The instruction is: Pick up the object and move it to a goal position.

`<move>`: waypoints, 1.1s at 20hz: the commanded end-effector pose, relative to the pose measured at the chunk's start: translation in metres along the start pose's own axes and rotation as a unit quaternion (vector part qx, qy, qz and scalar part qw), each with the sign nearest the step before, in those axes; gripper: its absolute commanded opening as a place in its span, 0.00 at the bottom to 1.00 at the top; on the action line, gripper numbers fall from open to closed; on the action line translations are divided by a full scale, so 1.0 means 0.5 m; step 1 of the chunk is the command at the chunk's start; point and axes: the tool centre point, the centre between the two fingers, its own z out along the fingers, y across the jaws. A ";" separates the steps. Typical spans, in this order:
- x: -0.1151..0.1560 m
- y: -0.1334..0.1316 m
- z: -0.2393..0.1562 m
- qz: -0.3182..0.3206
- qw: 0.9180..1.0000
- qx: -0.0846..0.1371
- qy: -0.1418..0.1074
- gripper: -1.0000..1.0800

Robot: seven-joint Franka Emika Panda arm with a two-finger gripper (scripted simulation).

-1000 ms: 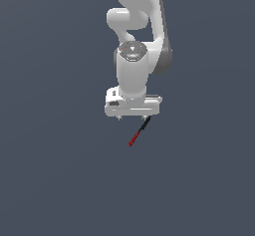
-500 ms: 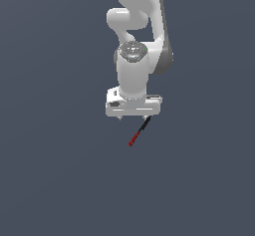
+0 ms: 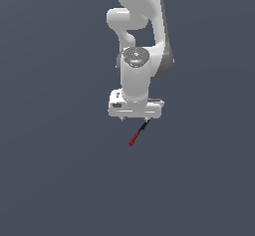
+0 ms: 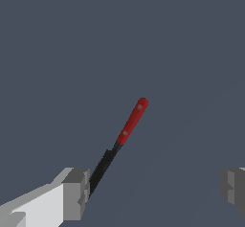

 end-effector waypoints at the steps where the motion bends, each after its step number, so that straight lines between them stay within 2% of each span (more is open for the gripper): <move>1: -0.004 -0.006 0.013 0.019 1.000 0.000 0.000 0.96; 10: -0.024 -0.036 0.080 0.115 0.993 -0.003 -0.001 0.96; 22: -0.055 -0.067 0.161 0.236 0.972 -0.010 0.001 0.96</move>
